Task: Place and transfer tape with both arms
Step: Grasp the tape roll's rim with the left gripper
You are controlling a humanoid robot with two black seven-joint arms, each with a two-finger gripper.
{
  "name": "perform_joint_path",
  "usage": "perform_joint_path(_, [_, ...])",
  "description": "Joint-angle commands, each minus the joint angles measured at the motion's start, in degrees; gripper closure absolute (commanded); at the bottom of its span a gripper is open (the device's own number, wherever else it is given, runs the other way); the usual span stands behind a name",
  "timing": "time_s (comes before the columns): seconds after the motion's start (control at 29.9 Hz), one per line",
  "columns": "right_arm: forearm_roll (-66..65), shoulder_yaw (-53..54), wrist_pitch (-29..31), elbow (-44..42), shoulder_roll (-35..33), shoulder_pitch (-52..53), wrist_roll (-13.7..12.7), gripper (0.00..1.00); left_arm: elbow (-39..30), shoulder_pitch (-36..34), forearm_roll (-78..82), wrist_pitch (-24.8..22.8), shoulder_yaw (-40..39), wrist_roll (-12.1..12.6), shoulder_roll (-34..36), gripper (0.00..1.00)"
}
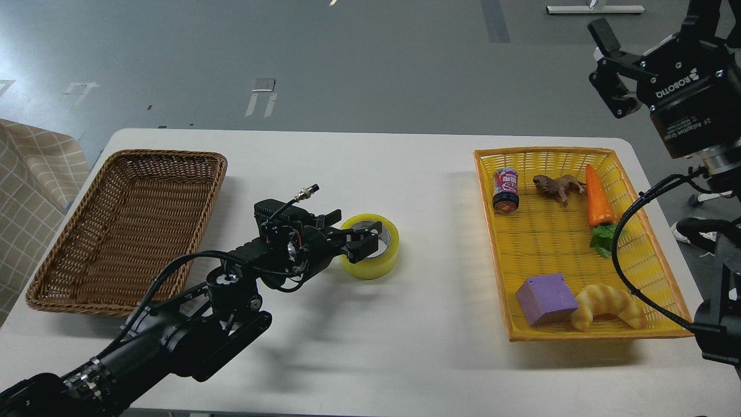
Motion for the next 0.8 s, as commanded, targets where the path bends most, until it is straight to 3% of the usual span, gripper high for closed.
perform_joint_path(0.0, [0.0,0.4,0.0,0.0,0.0,-0.1,0.0,0.0,1.1,-0.1,0.0,0.5,0.3,-0.8,0.0,0.02])
perform_joint_path(0.4, [0.0,1.5,0.0,0.2,0.0,-0.4,0.0,0.0,2.4,-0.9,0.0,1.4,4.8,-3.2,0.4,0.02])
perform_joint_path(0.47, [0.0,1.5,0.0,0.3,0.0,-0.4,0.0,0.0,2.5,-1.3,0.0,1.5,4.9,-3.3,0.2,0.09])
perform_joint_path(0.5, [0.0,1.5,0.0,0.3,0.0,-0.5,0.0,0.0,2.6,-1.4,0.0,1.5,4.9,-3.2,0.2,0.21])
perform_joint_path(0.53, [0.0,1.5,0.0,0.3,0.0,-0.5,0.0,0.0,2.8,-1.5,0.0,1.4,4.9,-3.2,0.4,0.41])
perform_joint_path(0.6, [0.0,1.6,0.0,0.3,0.0,-0.5,0.0,0.0,3.0,-1.5,0.0,1.4,4.9,-3.2,0.5,0.55])
perform_joint_path(0.73, [0.0,1.7,0.0,0.3,0.0,-0.5,0.0,0.0,4.3,-1.5,0.0,1.4,5.0,-2.7,0.6,0.98])
perform_joint_path(0.77, [0.0,1.7,0.0,0.3,0.0,-0.5,0.0,0.0,4.3,-1.5,0.0,1.4,5.0,-2.7,0.6,1.0])
